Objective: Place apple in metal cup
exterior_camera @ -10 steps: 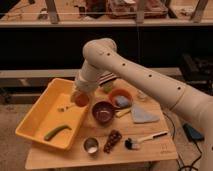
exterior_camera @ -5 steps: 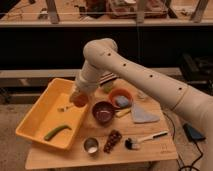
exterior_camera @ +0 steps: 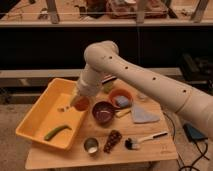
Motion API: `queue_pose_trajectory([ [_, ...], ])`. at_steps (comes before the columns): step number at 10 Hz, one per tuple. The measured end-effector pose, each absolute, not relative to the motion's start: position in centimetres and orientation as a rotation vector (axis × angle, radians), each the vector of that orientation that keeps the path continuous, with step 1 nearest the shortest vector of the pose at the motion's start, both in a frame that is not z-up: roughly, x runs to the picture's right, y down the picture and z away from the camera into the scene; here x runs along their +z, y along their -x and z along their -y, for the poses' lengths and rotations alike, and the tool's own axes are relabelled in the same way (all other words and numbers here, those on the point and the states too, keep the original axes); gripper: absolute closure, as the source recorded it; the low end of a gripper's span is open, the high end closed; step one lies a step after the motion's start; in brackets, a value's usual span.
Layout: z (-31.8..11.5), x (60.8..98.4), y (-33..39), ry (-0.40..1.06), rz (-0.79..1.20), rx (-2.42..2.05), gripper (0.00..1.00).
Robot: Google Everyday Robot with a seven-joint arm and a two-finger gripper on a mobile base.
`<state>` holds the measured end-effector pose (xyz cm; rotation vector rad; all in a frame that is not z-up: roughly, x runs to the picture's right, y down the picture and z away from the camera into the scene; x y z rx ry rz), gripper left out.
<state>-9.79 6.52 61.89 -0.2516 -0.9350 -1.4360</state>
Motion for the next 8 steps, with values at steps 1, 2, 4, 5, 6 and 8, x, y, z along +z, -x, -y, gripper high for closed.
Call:
queue_pose_trajectory([
  [1,-8.5,60.8,9.1,0.275,0.941,-1.446,0.6],
  [2,-10.0,60.2,8.6,0.291,0.949,-1.447,0.6],
  [4,-14.4,59.5,7.1,0.342,0.983,-1.436,0.6],
  [5,-15.9,59.8,6.9,0.363,0.995,-1.431,0.6],
  [6,-17.3,60.4,6.8,0.39,1.004,-1.426,0.6],
  [8,-19.2,61.8,7.1,0.457,0.998,-1.431,0.6],
])
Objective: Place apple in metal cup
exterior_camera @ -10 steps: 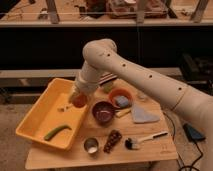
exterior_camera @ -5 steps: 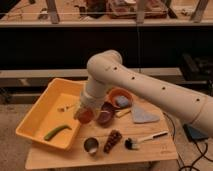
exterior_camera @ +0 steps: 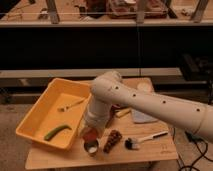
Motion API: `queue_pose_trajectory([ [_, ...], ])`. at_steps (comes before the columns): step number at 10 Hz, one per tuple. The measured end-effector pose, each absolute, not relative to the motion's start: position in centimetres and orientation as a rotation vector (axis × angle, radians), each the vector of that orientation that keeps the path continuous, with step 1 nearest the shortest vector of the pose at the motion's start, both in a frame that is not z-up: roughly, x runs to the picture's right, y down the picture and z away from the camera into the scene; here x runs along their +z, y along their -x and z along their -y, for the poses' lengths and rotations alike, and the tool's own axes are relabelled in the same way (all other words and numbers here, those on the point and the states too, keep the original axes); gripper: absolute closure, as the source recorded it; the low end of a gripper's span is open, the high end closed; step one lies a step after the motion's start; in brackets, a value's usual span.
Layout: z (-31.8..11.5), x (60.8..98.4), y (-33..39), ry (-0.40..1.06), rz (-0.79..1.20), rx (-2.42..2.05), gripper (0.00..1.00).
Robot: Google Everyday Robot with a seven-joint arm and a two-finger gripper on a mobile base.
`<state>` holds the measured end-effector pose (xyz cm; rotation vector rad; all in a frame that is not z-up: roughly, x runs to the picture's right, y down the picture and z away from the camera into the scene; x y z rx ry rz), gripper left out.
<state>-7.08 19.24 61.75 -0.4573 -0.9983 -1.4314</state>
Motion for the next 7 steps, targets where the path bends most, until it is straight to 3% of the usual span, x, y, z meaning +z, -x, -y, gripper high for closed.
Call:
queue_pose_trajectory([
  [7,-19.58,62.7,7.0,0.501,0.975,-1.42,0.6],
])
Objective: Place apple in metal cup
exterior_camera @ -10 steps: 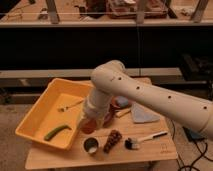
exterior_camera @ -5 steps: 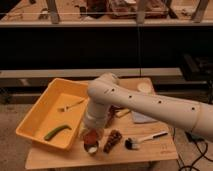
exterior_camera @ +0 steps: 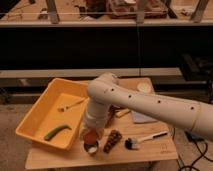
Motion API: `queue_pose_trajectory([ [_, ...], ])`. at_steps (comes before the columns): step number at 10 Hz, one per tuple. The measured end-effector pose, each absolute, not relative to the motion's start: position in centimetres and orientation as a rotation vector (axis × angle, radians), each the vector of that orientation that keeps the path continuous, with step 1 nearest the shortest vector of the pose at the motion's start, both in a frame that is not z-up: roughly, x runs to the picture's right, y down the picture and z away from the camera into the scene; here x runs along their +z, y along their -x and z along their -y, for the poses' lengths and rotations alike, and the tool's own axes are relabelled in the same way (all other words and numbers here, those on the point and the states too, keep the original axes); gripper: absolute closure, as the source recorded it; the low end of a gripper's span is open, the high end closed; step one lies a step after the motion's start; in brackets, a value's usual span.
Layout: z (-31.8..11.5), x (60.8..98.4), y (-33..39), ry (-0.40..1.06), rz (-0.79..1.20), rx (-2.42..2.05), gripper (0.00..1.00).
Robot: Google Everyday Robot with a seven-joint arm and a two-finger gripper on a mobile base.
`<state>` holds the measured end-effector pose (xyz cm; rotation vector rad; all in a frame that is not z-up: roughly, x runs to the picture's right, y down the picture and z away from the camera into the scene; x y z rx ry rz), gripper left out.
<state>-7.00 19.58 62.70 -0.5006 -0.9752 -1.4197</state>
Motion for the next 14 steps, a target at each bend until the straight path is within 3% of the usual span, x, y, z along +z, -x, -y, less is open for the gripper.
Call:
queue_pose_trajectory([
  [4,-21.3,66.0,7.4,0.555,0.975,-1.423,0.6],
  [11,-22.5,67.0,7.2,0.6,0.99,-1.427,0.6],
  [12,-22.7,67.0,7.1,0.603,0.998,-1.423,0.58],
  [14,-22.8,67.1,6.7,0.598,1.016,-1.407,0.42],
])
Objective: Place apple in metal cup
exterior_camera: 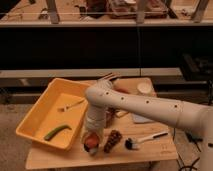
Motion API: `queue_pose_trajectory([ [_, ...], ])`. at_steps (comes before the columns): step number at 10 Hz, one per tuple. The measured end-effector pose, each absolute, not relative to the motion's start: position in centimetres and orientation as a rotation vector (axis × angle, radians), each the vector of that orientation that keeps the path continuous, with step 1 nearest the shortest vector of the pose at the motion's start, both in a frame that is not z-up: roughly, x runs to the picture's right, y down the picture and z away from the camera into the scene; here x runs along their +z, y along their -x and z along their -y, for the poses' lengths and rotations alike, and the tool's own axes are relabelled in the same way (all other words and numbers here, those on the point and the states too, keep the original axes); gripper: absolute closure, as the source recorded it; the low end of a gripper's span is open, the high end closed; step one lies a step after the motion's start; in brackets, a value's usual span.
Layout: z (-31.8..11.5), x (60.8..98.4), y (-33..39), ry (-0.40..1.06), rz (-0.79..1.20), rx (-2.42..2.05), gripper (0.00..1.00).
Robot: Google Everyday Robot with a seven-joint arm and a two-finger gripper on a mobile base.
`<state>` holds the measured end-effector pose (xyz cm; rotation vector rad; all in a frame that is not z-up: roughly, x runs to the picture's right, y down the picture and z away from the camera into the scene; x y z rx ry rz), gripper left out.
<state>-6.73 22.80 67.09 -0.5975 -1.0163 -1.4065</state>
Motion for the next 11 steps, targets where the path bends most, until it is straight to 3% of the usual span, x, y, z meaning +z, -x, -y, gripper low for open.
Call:
queue_pose_trajectory([
  [2,-22.94,67.05,7.11,0.601,1.02,-1.418,0.23],
  [3,-23.07,67.04,6.98,0.606,1.021,-1.42,0.2],
  [11,-23.74,67.19,6.53,0.631,1.024,-1.431,0.2],
])
